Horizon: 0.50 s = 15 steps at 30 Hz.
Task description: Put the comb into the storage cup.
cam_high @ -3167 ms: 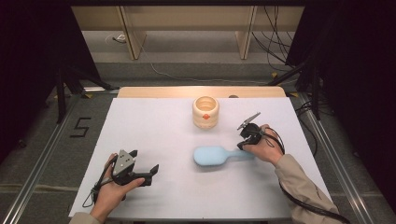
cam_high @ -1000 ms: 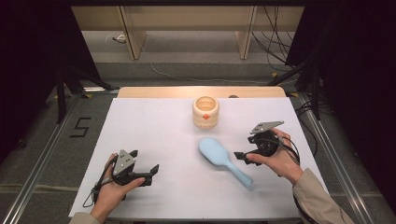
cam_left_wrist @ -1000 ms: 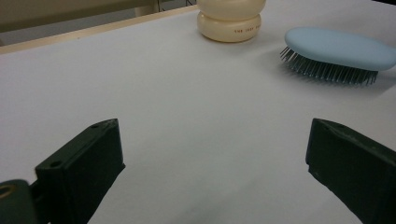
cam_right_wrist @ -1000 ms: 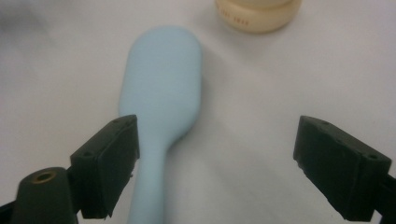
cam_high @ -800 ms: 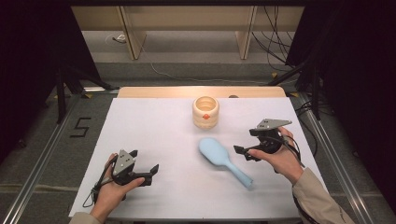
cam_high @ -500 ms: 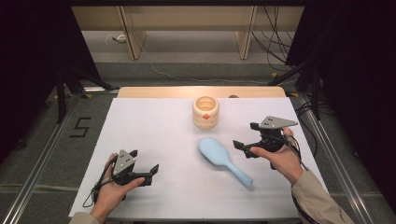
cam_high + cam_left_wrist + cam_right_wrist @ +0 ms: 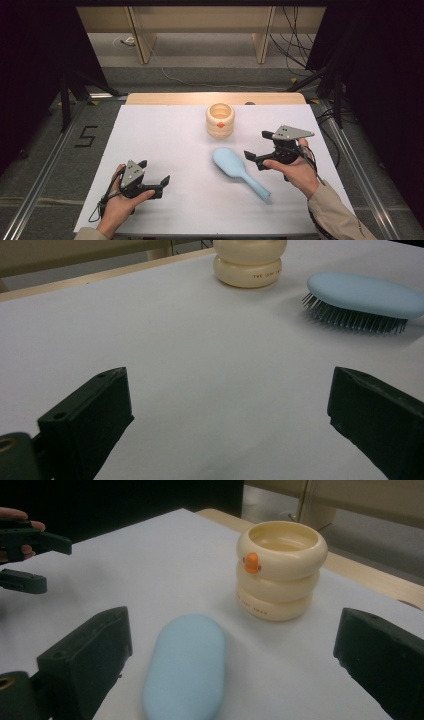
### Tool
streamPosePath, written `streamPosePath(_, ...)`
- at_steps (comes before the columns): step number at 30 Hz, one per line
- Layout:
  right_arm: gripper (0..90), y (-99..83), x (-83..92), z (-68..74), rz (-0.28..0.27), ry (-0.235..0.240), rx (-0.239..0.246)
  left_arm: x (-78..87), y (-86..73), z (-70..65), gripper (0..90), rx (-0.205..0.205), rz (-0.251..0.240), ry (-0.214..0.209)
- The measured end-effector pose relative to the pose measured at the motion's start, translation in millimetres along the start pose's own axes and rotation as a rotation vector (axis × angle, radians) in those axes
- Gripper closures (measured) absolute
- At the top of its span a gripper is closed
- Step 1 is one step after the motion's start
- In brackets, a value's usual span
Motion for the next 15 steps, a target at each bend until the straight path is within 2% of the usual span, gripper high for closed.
streamPosePath(4, 4.4, -8.9, -2.4, 0.9, 0.07, 0.001, 0.003, 0.3, 1.2, 1.0, 3.5, -0.006, -0.004, 0.005)
streamPosePath(5, 5.2, -14.3, -3.5, 1.3, 0.115, 0.001, 0.002, 0.2, 1.5, 1.3, 3.4, -0.007, -0.005, 0.006)
streamPosePath(7, 7.0, -21.5, -5.0, 2.8, 0.17, 0.007, 0.0, 0.5, 1.9, 2.3, 3.5, -0.011, -0.006, 0.011)
streamPosePath(9, 8.8, -33.5, -6.4, 4.4, 0.27, 0.009, -0.011, 0.5, 2.1, 3.5, 3.5, -0.027, -0.005, 0.019)
streamPosePath(10, 9.8, -36.0, -7.2, 5.4, 0.286, 0.016, -0.006, 0.4, 2.3, 3.9, 3.5, -0.035, -0.005, 0.021)
streamPosePath(15, 14.7, -52.7, -11.3, 12.5, 0.441, 0.033, -0.028, -0.1, 2.5, 4.9, 3.6, -0.053, 0.0, 0.024)
Point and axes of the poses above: each handheld gripper's, and its own axes: x roughly backward along the jaws, y roughly out of its top, z roughly to its left, the point moved 8 cm from there along -x, roughly forward along the jaws, and after that the axes turned 11 degrees about -z, right-handed, at the moved point
